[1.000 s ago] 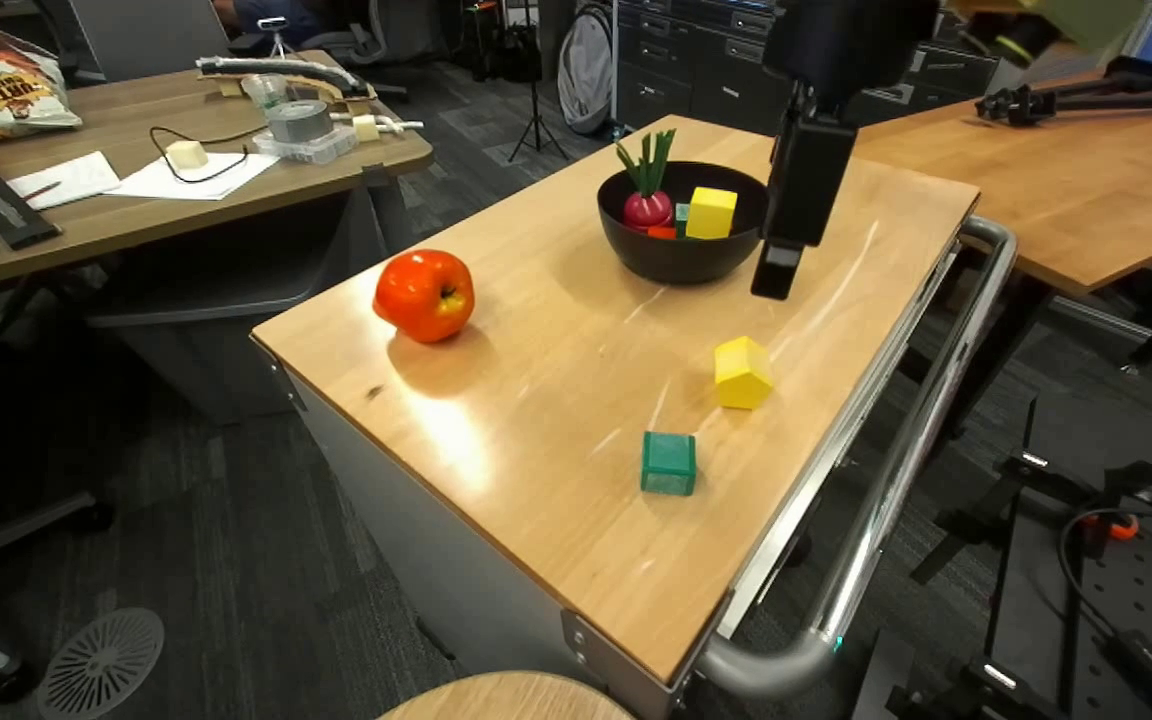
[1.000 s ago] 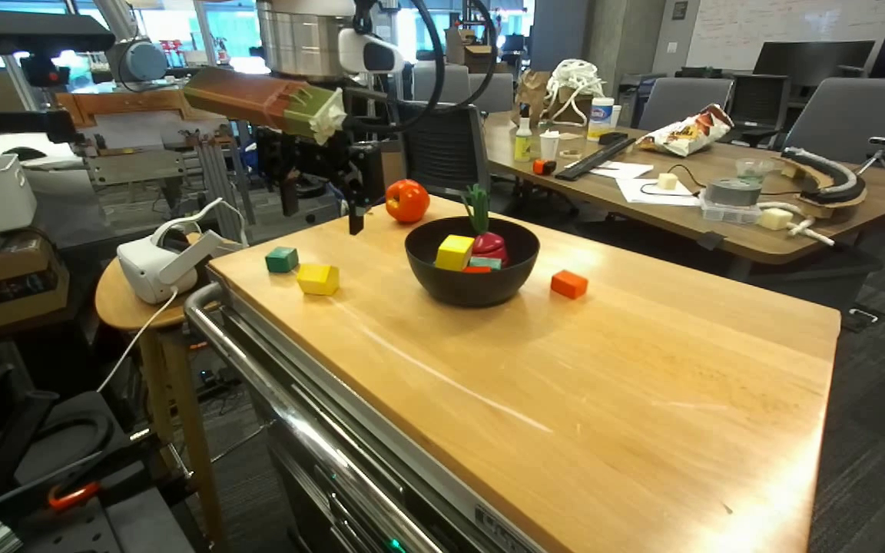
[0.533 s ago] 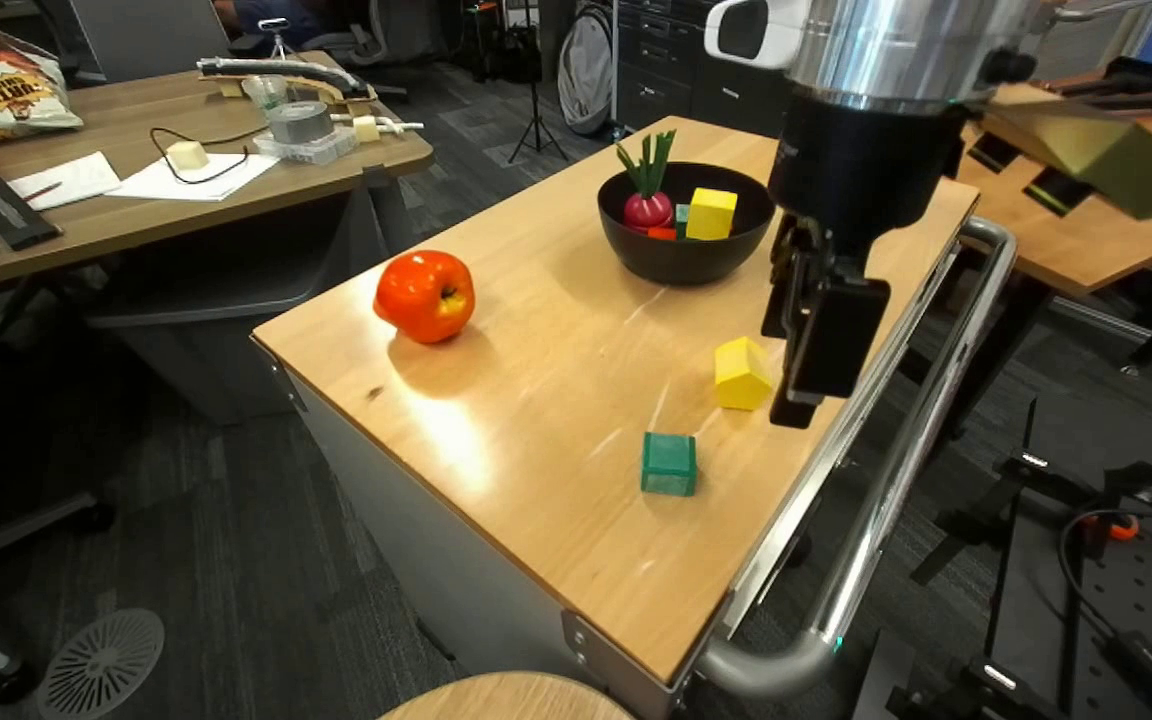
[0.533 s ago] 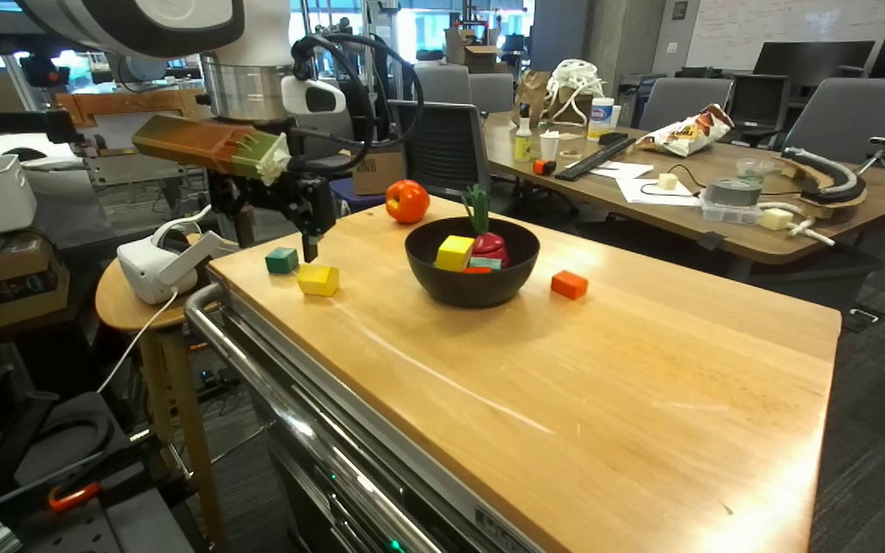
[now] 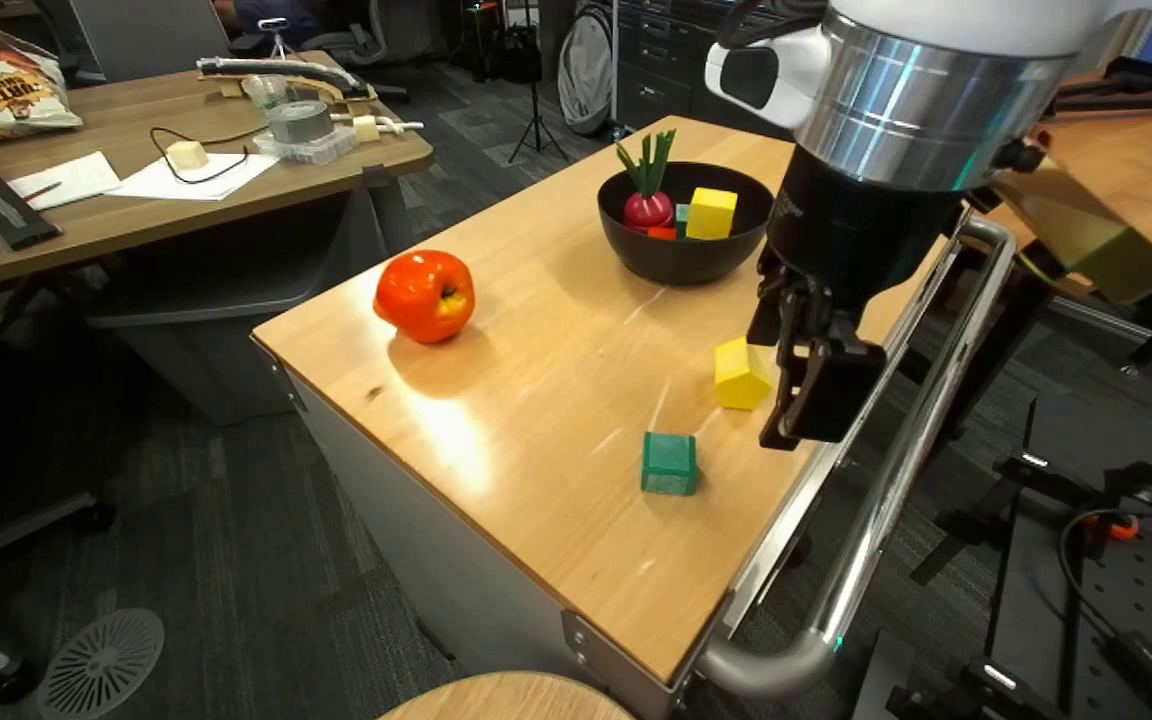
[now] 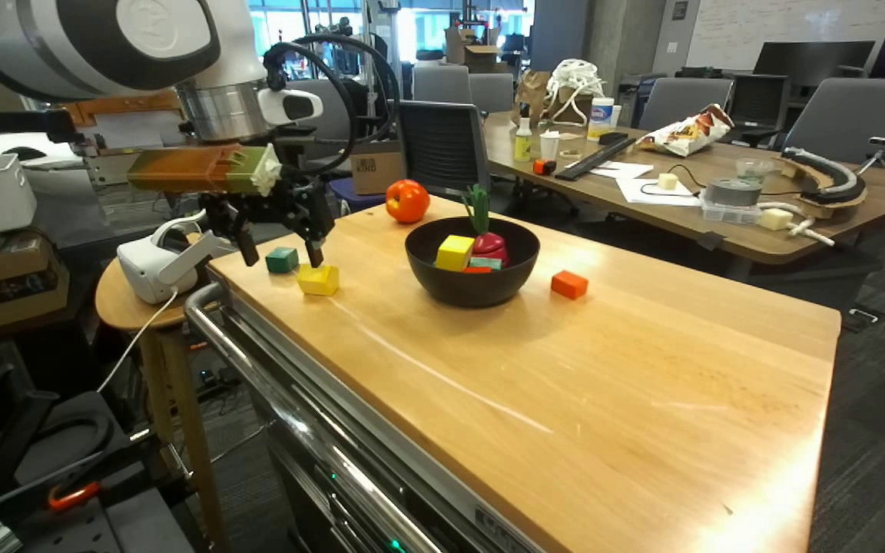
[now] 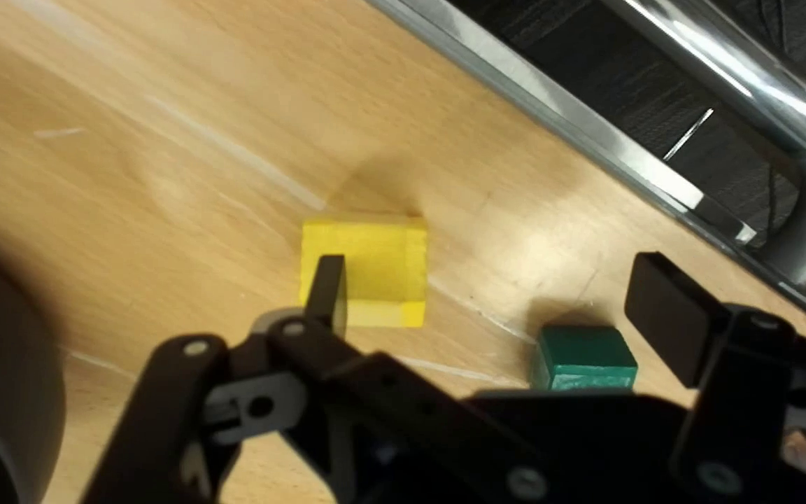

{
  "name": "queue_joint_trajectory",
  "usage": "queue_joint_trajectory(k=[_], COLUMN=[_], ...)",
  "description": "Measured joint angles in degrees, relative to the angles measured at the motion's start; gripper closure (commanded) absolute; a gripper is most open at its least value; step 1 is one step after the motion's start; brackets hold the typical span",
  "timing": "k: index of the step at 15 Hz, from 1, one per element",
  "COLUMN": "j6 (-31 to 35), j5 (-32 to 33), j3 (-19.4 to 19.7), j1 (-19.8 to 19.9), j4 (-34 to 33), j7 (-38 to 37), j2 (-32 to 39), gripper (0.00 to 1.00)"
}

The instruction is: Put the objects that are near the edge away from you in the bowl except the apple which you must move to the left, then put the rest of the blocks one at a time in the bowl, then move the apple to the right

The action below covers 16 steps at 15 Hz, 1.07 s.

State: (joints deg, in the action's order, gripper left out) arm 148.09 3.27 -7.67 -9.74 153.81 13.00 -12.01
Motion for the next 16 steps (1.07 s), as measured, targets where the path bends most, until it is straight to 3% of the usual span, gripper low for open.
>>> queue_joint_trajectory(k=[8,11,16], j6=[6.0,6.7,7.8], j5=[14.9,15.9,14.9], j3=[-0.1,0.0,0.7], j1=[3.8,5.0,5.3], j4=[1.6,1.6,0.6], j7=[-8.7,-10.1,-10.6], j2=[1.1,2.0,4.5], gripper=[0.01,0.31,0.71])
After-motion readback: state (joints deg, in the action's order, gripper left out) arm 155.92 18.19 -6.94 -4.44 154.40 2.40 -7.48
